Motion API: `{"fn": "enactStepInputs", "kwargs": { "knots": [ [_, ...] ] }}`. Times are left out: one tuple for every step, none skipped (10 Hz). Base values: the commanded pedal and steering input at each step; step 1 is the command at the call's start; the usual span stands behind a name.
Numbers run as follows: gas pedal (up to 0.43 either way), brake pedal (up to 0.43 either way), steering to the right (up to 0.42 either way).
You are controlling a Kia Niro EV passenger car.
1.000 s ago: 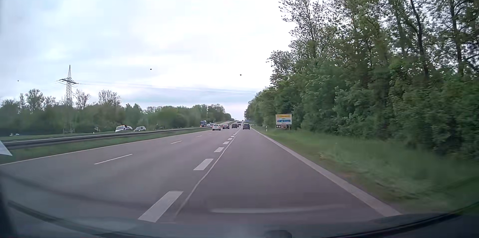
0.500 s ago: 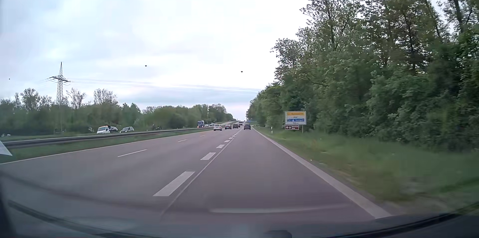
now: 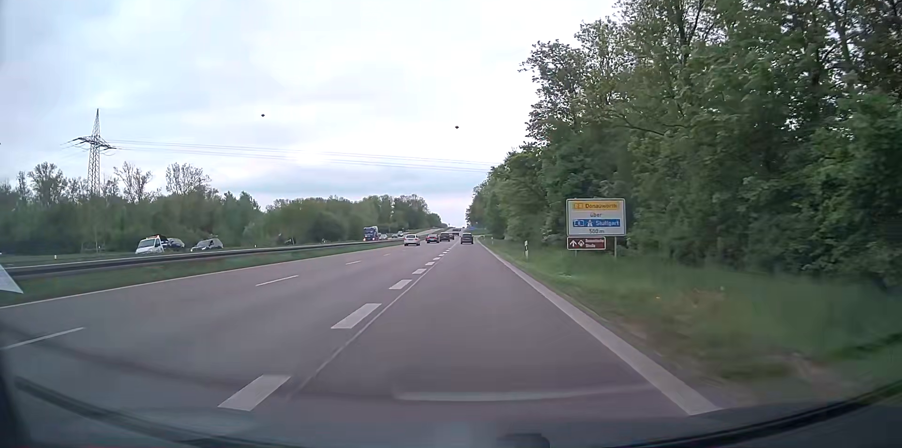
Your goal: Follow the waypoints while adhering to traffic rules and regulations
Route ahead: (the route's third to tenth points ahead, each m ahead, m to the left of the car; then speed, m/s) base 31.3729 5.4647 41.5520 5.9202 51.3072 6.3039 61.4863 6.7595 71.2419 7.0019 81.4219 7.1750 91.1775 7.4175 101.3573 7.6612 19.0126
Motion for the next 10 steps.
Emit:
{"fn": "enactStepInputs", "kwargs": {
  "knots": [
    [0.138,0.0,-0.005],
    [0.138,0.0,-0.005],
    [0.138,0.0,-0.005],
    [0.138,0.0,-0.005],
    [0.138,0.0,-0.005],
    [0.138,0.0,-0.005],
    [0.138,0.0,-0.005],
    [0.138,0.0,-0.005],
    [0.138,0.0,-0.004],
    [0.138,0.0,-0.004]
  ]
}}
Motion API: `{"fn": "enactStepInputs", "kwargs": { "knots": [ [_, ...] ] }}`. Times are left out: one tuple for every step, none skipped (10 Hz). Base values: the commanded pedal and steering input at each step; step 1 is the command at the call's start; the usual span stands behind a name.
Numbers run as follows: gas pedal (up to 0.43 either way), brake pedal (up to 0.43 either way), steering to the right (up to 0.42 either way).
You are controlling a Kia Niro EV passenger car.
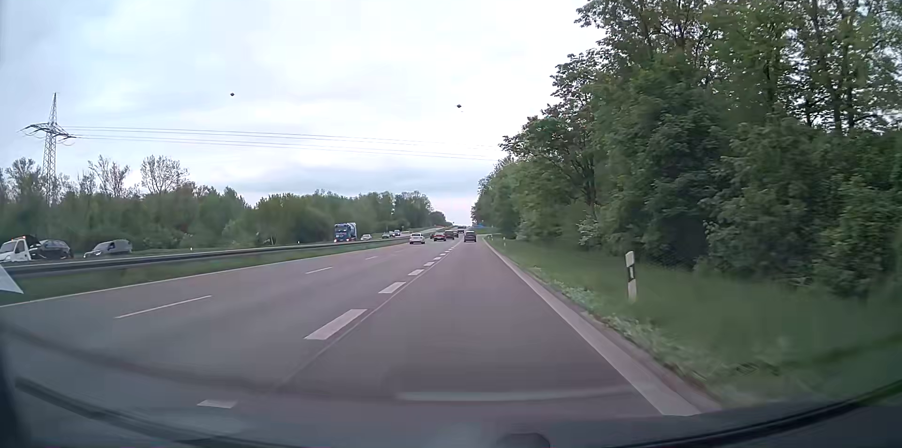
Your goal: Follow the waypoints while adhering to traffic rules and regulations
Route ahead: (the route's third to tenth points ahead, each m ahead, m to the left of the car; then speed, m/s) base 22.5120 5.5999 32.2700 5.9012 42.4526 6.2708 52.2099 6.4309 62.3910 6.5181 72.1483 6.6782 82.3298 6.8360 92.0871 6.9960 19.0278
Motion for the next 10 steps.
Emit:
{"fn": "enactStepInputs", "kwargs": {
  "knots": [
    [0.138,0.0,-0.004],
    [0.138,0.0,-0.004],
    [0.15,0.0,-0.004],
    [0.15,0.0,-0.004],
    [0.15,0.0,-0.004],
    [0.15,0.0,-0.004],
    [0.15,0.0,-0.004],
    [0.15,0.0,-0.004],
    [0.15,0.0,-0.004],
    [0.15,0.0,-0.004]
  ]
}}
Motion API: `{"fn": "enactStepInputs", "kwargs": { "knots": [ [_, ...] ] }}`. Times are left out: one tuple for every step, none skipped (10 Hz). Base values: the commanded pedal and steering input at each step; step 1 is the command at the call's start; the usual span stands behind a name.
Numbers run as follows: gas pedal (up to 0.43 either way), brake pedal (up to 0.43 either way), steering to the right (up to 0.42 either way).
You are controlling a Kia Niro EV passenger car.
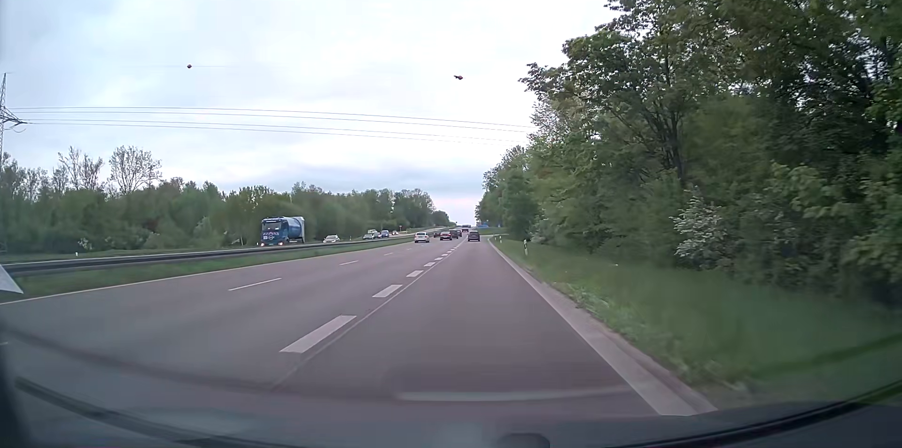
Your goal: Follow the waypoints while adhering to traffic rules and regulations
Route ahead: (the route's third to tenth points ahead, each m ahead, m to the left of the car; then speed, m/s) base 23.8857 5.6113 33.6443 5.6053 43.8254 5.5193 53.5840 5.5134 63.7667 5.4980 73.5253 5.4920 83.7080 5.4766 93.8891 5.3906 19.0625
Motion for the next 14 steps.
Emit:
{"fn": "enactStepInputs", "kwargs": {
  "knots": [
    [0.138,0.0,-0.004],
    [0.138,0.0,-0.004],
    [0.138,0.0,-0.004],
    [0.138,0.0,-0.004],
    [0.13,0.0,-0.003],
    [0.13,0.0,-0.003],
    [0.118,0.0,-0.003],
    [0.118,0.0,-0.003],
    [0.11,0.0,-0.003],
    [0.11,0.0,-0.003],
    [0.11,0.0,-0.003],
    [0.11,0.0,-0.002],
    [0.098,0.0,-0.002],
    [0.098,0.0,-0.001]
  ]
}}
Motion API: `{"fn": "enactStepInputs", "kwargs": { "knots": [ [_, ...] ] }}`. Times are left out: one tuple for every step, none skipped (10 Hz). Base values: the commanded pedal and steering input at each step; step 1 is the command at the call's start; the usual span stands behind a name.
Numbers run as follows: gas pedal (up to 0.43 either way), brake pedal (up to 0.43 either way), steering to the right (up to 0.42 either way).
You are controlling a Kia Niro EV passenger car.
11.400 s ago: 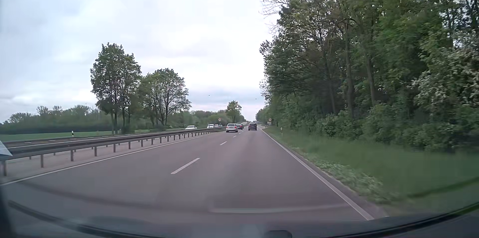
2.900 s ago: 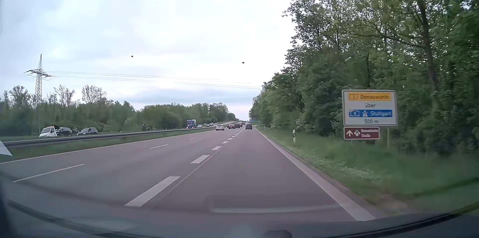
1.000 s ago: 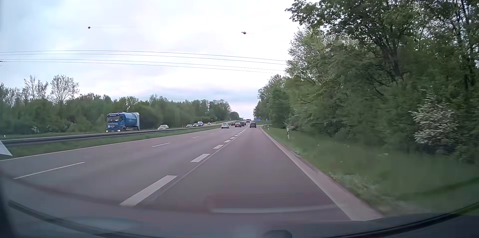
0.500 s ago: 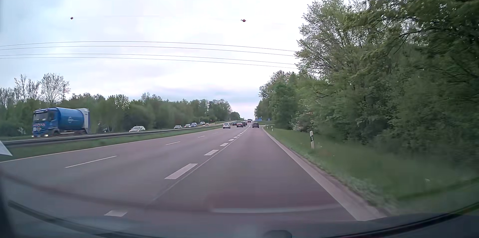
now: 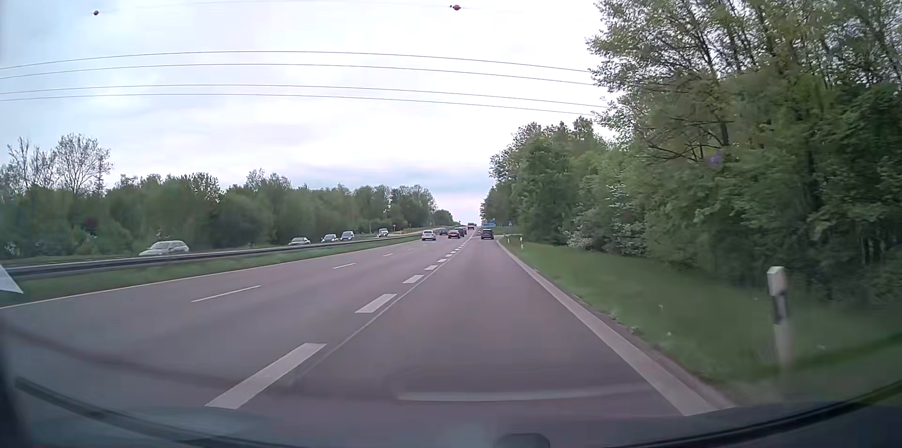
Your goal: Follow the waypoints while adhering to traffic rules and regulations
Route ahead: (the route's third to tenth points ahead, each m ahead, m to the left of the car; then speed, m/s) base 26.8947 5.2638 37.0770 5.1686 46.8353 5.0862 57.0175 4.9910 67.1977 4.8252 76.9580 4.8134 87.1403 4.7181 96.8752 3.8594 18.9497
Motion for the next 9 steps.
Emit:
{"fn": "enactStepInputs", "kwargs": {
  "knots": [
    [0.098,0.0,-0.001],
    [0.098,0.0,-0.001],
    [0.087,0.0,0.0],
    [0.087,0.0,0.0],
    [0.087,0.0,0.0],
    [0.087,0.0,0.0],
    [0.087,0.0,0.0],
    [0.087,0.0,0.0],
    [0.087,0.0,0.0]
  ]
}}
